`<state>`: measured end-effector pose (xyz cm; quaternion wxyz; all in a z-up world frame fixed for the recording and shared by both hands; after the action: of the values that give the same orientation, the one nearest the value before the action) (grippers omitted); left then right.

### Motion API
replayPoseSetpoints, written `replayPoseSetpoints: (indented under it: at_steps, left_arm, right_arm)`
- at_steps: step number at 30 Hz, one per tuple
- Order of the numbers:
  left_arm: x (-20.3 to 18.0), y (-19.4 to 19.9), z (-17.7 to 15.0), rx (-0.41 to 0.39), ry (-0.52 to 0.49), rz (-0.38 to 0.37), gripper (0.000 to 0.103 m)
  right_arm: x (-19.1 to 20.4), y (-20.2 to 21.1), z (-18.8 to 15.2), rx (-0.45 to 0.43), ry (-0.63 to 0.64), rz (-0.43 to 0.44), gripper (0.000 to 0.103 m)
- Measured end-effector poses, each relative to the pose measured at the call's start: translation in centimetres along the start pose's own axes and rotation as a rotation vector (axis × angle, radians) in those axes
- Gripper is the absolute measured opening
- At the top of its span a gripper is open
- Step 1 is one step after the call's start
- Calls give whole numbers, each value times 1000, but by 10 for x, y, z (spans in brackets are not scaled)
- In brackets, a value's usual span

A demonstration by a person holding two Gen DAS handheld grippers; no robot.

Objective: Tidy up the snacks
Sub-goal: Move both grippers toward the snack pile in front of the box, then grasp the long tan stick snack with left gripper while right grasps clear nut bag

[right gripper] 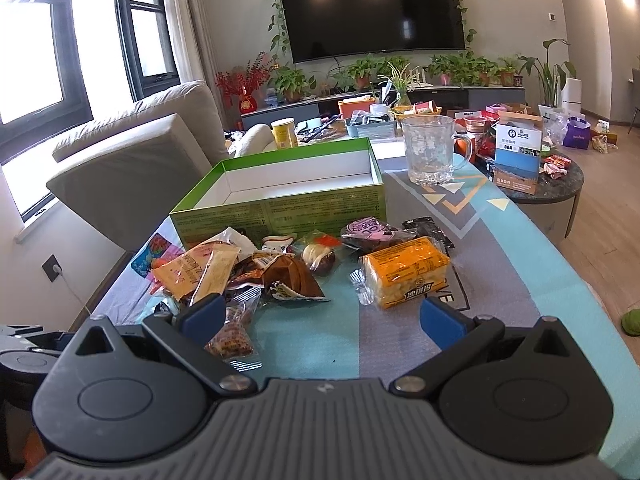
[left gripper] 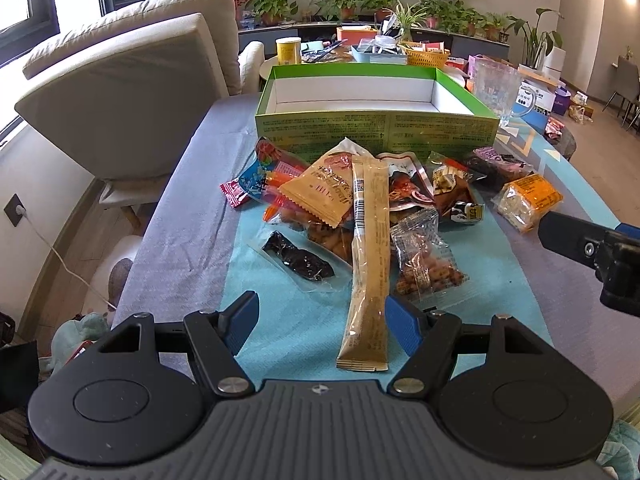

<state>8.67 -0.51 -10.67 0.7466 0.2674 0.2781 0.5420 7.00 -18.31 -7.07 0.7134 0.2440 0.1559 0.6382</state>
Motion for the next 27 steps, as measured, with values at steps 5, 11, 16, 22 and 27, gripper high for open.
replayPoseSetpoints:
  at_steps: [5,11,16,22,27]
  left_arm:
    - [3,-3,-1,8,8,4,67]
    - [12,-9,-2,18,34,2,66]
    - [14,-18,-1,31,71,-36,55]
    - [-4,-30,8,40,23,-81,55]
    - [-8,-49,4,93,25,-112,35]
  right_arm:
    - [-1,-2,-1,5,-6,-2,53]
    - [2,-4,-2,11,0,7,53]
    - [12,-8,-6,18,38,29,53]
    - [14,-14,-11,37,65,37,53]
    - [4,-19,-12,48,50,19,53]
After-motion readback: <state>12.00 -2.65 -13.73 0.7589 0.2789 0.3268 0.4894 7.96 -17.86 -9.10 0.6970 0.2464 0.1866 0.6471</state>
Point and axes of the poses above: each gripper's, at about its wrist camera, not at the fingertips, and y roughly against the way its jaws point, x to its left, z to its top, the point moved 9 cm from there along -y, roughly the way its jaws point, and after that the axes turned 12 degrees about -z, right-handed, at the moved point
